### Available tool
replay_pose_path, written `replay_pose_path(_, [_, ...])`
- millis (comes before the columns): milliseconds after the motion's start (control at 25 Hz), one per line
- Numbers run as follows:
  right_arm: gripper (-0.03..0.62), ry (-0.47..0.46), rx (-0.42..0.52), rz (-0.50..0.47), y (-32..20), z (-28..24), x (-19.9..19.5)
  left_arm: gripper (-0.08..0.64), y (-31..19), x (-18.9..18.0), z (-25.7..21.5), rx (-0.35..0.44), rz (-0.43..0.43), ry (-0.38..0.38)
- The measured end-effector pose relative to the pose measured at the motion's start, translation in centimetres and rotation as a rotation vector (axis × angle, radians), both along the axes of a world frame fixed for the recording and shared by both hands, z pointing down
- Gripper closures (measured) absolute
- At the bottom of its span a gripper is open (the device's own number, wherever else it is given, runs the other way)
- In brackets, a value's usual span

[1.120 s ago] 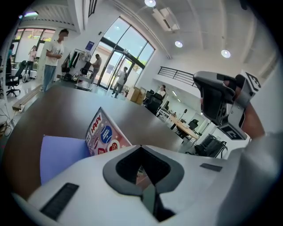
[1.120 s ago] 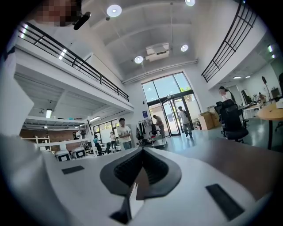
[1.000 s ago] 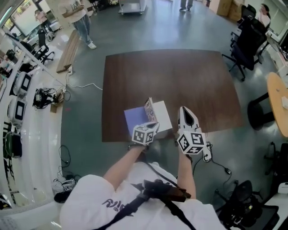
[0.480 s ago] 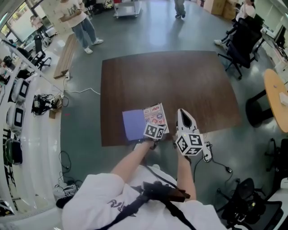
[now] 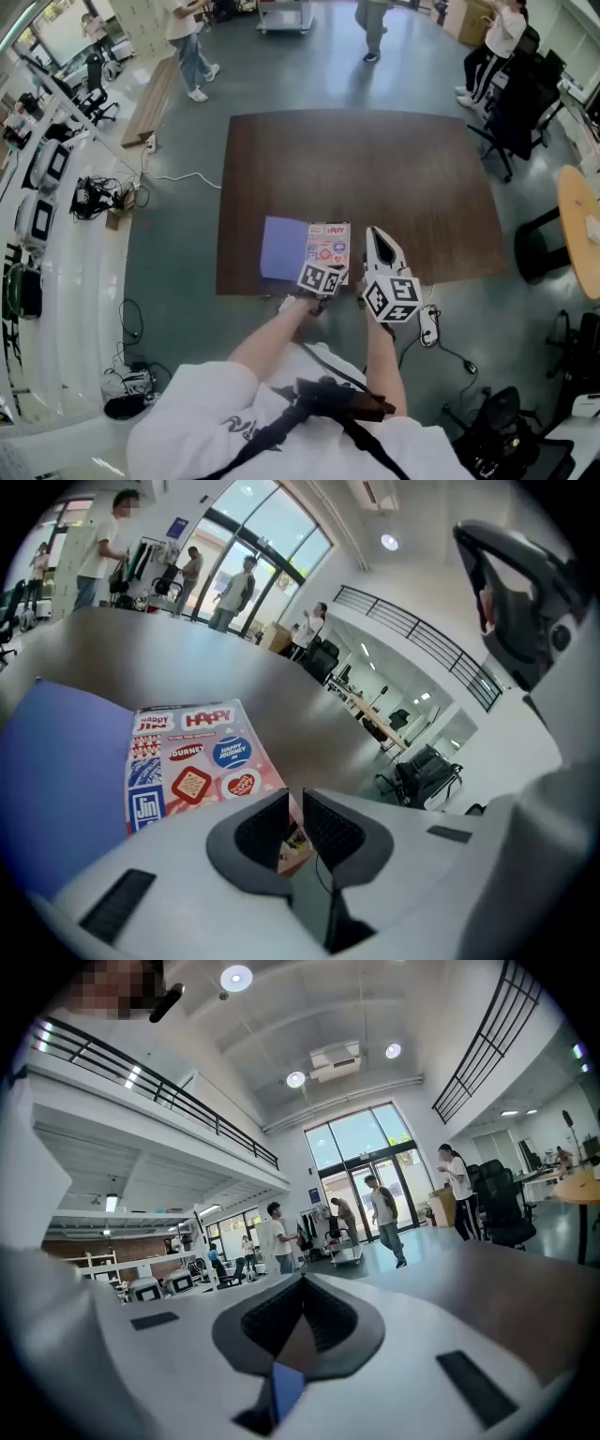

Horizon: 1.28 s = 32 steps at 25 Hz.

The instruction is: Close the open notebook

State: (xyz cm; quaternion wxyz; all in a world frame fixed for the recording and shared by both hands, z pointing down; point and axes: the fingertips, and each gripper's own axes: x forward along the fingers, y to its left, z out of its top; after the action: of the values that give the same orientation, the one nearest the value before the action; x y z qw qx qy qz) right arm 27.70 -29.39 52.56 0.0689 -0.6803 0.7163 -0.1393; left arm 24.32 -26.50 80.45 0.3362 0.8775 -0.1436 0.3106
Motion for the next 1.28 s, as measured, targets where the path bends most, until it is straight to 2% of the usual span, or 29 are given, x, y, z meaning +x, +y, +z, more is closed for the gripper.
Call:
replay_pose_path(120, [0.588,-0.004,0.007,-0.029,-0.6,-0.3,-1.3,0.546,-0.9,-2.4,-2.3,0.032,-0.064,0.071])
replay_pose_path(280, [0.588,0.003,0.02,-0.066,-1.4,-0.9,-2.4,0.362,-2.9,-9.0,-3.9,0.052,-0.236,0.119])
replay_pose_path(320, [0.588,0.005,0.023,-0.074,-1.6,-1.0,-2.6,0.315,-3.6,-11.1,-3.7,0.055,-0.294,0.115])
replay_pose_path(400, [0.588,0.006,0.026,-0.087,-2.0,-1.1,-3.0,0.265,-4.9,-15.5,-2.8,0.057,-0.409,0.089])
replay_pose_path(520, [0.588,0.003,0.022,-0.107,-2.8,-0.7,-3.8,0.258,-6.2,-21.2,-0.9,0.054,-0.544,0.041])
replay_pose_path(600, [0.588,0.006,0.02,-0.12,-3.2,-0.5,-4.5,0.258,-7.1,-24.1,0.0,0.091,-0.59,0.001])
replay_pose_path(680, [0.588,0.01,0.019,-0.13,-3.4,-0.5,-5.0,0.258,-7.9,-26.1,0.8,0.104,-0.604,-0.02])
replay_pose_path(800, [0.588,0.018,0.013,-0.136,-3.5,-0.4,-5.4,0.258,-8.7,-27.5,2.4,0.053,-0.58,-0.025])
replay_pose_path(1040, [0.588,0.032,0.002,-0.118,-3.7,-0.3,-4.8,0.259,-9.0,-26.5,4.7,-0.097,-0.476,0.006])
replay_pose_path(1200, [0.588,0.032,-0.001,-0.095,-3.6,-0.5,-4.3,0.266,-8.9,-26.1,5.1,-0.134,-0.443,-0.02])
replay_pose_path(1280, [0.588,0.033,0.001,-0.086,-3.4,-0.6,-3.9,0.39,-9.0,-26.2,4.9,-0.121,-0.448,-0.035])
